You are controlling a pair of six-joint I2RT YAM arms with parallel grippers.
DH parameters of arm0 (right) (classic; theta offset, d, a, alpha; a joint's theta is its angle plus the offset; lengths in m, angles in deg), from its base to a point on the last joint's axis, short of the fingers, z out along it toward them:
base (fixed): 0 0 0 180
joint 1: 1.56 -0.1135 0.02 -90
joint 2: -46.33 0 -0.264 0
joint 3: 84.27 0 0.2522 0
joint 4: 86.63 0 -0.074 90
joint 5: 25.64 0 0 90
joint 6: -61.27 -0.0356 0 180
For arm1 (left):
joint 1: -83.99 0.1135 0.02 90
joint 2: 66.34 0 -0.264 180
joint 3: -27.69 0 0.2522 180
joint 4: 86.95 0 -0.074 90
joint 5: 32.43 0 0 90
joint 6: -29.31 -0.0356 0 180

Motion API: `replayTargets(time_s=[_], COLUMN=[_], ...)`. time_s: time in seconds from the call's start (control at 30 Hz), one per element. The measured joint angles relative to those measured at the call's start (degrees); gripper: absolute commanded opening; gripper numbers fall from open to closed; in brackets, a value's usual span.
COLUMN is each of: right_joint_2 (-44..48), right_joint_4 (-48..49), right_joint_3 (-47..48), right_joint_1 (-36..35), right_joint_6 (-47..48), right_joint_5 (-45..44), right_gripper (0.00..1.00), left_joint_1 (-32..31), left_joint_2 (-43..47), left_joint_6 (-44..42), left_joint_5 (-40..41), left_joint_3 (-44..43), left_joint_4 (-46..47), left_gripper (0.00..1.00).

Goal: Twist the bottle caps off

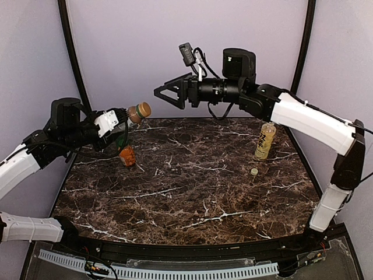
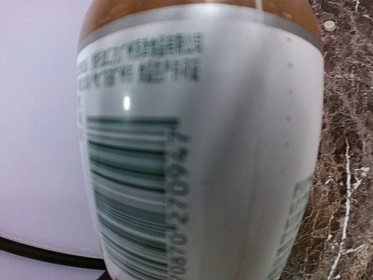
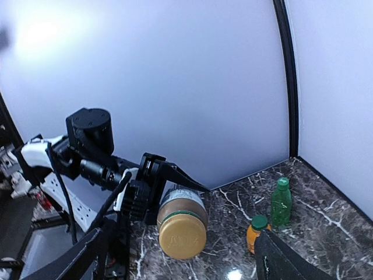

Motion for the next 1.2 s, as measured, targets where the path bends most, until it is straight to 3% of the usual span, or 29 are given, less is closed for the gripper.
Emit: replayTargets(time_s=[0.17, 0.37, 0.57, 0.97, 1.2], right_joint_2=[-8.0, -14.2, -15.5, -15.6, -15.6], right_joint_4=[1.2, 1.8, 2.8, 3.8, 3.7], right_joint_3=[6.5, 11.1, 12.4, 11.3, 11.1], right_joint_1=[0.4, 0.0, -1.0, -1.4, -1.4], right_joint_6=[-12.9, -20.4, -23.2, -24.4, -24.0], right_joint_5=[0.3, 1.7, 2.8, 3.2, 2.4], right_gripper=[0.84, 0.80, 0.65, 0.65, 0.47], left_joint_1=[-0.5, -1.1, -1.2, -1.2, -1.2], left_joint_2=[0.0, 0.0, 0.0, 0.0, 0.0], left_joint_6=[-4.3, -8.2, -9.9, -10.8, -10.8], left_joint_5=[8.2, 12.2, 13.7, 14.7, 14.7], left_joint_3=[3.0, 4.0, 4.7, 5.1, 5.1], left_joint_4=[8.7, 13.3, 15.0, 16.9, 17.2], left_gripper=[0.13, 0.13, 0.14, 0.14, 0.14])
